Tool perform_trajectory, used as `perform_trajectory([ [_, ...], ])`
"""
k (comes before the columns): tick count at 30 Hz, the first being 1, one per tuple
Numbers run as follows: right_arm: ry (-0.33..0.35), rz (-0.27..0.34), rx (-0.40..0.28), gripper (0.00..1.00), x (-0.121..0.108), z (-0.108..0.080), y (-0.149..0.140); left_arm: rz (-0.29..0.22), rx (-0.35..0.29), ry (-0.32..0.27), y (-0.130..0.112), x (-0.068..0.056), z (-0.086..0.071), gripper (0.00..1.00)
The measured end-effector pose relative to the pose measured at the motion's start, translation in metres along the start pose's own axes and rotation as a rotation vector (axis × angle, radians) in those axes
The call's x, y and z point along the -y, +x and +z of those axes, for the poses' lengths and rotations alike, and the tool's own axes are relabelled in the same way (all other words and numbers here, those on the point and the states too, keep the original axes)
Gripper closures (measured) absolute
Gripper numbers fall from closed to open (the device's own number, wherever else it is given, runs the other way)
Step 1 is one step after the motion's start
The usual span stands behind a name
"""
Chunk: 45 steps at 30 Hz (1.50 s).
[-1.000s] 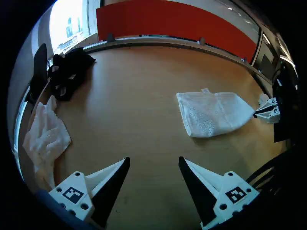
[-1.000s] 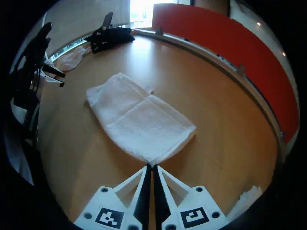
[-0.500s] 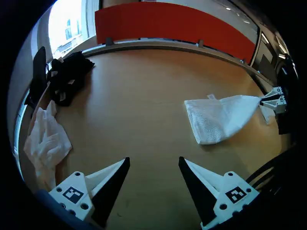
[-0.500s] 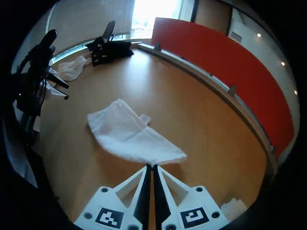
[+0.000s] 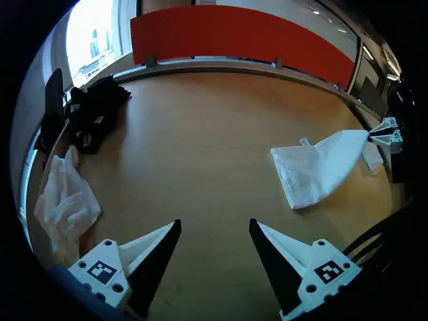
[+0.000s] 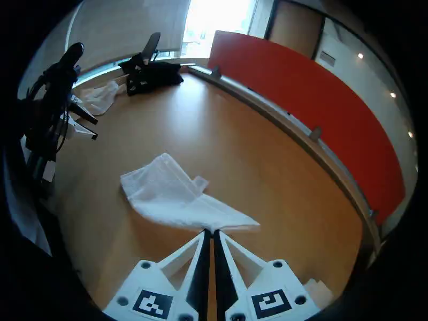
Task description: Fold towel
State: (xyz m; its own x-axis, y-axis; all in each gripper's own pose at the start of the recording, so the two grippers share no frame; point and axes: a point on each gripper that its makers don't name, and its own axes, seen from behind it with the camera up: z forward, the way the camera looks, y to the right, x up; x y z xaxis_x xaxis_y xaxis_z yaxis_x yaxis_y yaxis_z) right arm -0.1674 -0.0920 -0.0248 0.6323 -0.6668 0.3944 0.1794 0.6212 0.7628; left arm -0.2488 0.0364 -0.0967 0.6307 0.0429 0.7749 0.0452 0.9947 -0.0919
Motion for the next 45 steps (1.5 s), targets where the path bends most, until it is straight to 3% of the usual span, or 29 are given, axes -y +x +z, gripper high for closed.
perform_trajectory([
  [8,0.009,-0.021,-0.014,0.96,0.002,-0.001,0.01,0.002,0.0,-0.001,0.0,-0.002,0.0,0.06],
  [15,0.045,-0.061,-0.039,0.96,0.016,0.006,0.029,-0.004,-0.008,-0.004,0.004,-0.003,-0.003,0.06],
  [29,0.165,-0.161,-0.056,0.96,0.074,0.037,0.061,-0.02,-0.035,-0.005,0.015,-0.003,-0.014,0.06],
  [35,0.215,-0.196,-0.051,0.96,0.1,0.051,0.067,-0.03,-0.037,0.0,0.013,0.001,-0.019,0.06],
  [45,0.274,-0.22,-0.032,0.96,0.123,0.066,0.07,-0.06,-0.043,0.025,0.005,0.018,-0.028,0.06],
])
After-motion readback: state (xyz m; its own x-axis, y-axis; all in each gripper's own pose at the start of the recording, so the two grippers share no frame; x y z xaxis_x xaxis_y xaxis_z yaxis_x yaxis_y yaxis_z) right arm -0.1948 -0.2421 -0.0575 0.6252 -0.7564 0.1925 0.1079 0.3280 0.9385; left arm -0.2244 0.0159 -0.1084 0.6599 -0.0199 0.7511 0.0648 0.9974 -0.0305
